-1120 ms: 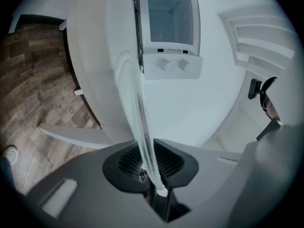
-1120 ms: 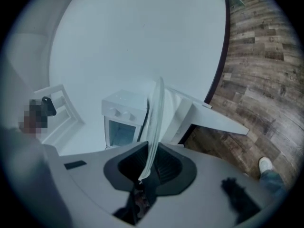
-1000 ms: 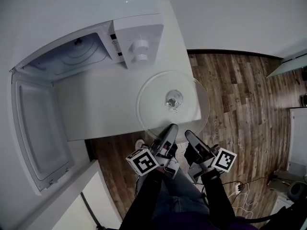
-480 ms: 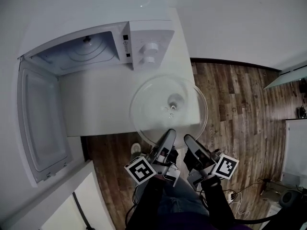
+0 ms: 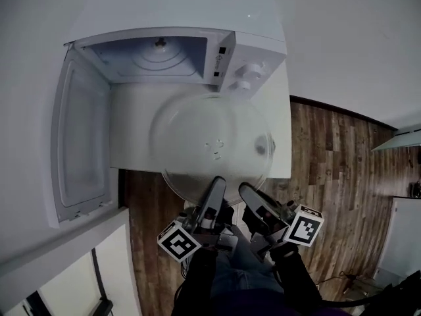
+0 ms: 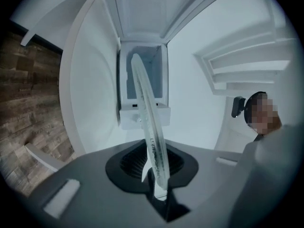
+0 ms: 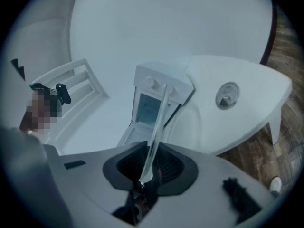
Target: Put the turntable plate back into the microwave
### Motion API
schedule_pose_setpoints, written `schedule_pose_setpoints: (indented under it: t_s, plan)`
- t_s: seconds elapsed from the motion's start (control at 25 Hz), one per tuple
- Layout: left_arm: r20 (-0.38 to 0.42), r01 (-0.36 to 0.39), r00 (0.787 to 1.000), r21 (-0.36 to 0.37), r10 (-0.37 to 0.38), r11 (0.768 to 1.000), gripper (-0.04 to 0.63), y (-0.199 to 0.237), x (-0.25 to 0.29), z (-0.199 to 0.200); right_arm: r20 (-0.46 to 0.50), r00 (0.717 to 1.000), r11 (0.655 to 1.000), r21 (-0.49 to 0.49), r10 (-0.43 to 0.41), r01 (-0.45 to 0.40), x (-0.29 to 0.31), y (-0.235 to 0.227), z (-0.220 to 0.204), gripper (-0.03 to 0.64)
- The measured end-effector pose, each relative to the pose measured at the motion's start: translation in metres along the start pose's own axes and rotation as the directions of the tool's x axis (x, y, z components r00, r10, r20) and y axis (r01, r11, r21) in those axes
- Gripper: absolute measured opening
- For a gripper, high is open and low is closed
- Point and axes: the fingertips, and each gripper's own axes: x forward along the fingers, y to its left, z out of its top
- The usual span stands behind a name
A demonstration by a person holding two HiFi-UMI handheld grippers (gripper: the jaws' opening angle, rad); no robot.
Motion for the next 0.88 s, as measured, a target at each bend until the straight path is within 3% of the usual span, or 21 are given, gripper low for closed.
schedule_pose_setpoints:
  t_s: [0.16,0.32,0.48,0.68,0.88]
  plan:
    - [0.073,-0.003,0.997,0.036,0.001,0.999,0.047,-0.010,-0.005,0.030,-0.086,0.996,0.996,-0.084,0.031,-0.039,0.027,0.018,-0.003,0.074]
    - [0.152,0.059,0.987,0.005,-0.059,0.998,0.044,-0.028,-0.003,0.051,-0.137,0.989,0.989,-0.131,0.050,-0.068,0.047,0.032,-0.003,0.080]
    - [0.184,0.074,0.980,0.037,-0.080,0.997,0.040,-0.040,-0.003,0.068,-0.169,0.984,0.976,-0.201,0.050,-0.084,0.061,0.045,-0.003,0.086]
    - [0.218,0.081,0.971,0.067,-0.094,0.994,0.040,-0.049,-0.001,0.086,-0.206,0.979,0.921,-0.382,-0.004,-0.077,0.076,0.055,-0.003,0.133]
    - [0.252,0.079,0.963,0.056,-0.091,0.995,0.038,-0.043,-0.002,0.112,-0.226,0.972,0.896,-0.442,-0.066,-0.041,0.083,0.053,-0.007,0.155]
